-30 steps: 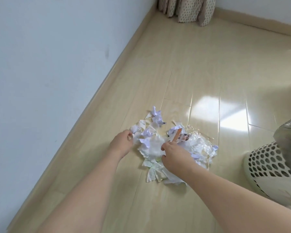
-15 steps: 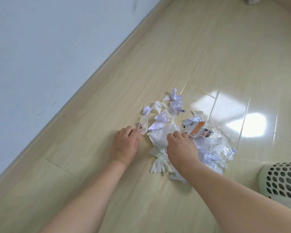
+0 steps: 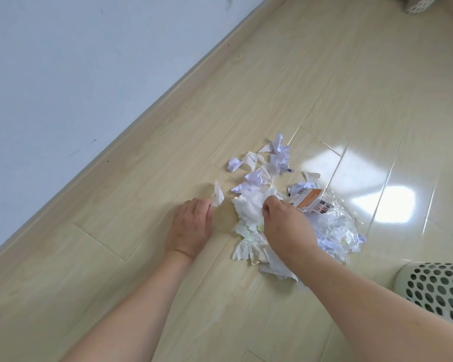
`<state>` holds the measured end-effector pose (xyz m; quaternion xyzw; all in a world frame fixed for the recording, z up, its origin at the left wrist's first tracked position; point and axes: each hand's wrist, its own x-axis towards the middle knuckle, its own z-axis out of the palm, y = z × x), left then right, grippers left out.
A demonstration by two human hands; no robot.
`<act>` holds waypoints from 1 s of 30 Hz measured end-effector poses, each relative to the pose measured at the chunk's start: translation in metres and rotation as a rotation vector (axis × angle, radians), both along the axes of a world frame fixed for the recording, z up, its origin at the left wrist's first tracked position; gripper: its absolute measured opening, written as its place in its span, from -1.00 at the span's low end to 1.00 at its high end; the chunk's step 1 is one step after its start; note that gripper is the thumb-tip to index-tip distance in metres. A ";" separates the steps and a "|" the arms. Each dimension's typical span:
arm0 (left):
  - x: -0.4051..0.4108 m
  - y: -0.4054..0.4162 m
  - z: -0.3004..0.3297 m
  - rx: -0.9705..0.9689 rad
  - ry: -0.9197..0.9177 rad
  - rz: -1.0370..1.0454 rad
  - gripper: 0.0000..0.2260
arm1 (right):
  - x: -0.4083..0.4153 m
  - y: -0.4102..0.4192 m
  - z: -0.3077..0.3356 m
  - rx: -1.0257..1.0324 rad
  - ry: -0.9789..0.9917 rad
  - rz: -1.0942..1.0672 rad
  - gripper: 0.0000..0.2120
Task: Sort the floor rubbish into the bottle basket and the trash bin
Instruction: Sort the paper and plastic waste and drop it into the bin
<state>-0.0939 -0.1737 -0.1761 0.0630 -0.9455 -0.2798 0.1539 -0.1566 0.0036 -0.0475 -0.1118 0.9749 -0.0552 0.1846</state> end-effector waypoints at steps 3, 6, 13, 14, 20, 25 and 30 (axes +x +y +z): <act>-0.002 0.000 0.004 0.022 -0.098 0.012 -0.85 | 0.007 0.007 0.018 -0.031 -0.013 -0.025 -0.89; -0.001 -0.001 0.028 0.214 -0.289 0.071 -0.78 | 0.016 0.018 0.049 -0.054 -0.013 -0.056 -0.87; 0.002 0.039 0.178 0.164 -0.474 -0.262 -0.84 | 0.059 0.076 0.166 -0.125 0.070 -0.255 -0.83; -0.004 0.044 0.198 0.125 -0.501 -0.319 -0.85 | 0.065 0.085 0.174 -0.129 0.070 -0.279 -0.82; -0.003 0.132 0.348 -0.046 -0.412 -0.648 -0.91 | 0.143 0.188 0.249 -0.119 0.118 -0.481 -0.81; 0.059 0.264 0.421 -0.140 -0.329 -0.926 -0.93 | 0.218 0.297 0.285 -0.208 0.204 -0.764 -0.86; 0.136 0.407 0.428 -0.151 -0.340 -1.095 -0.93 | 0.304 0.402 0.280 -0.267 0.218 -1.027 -0.89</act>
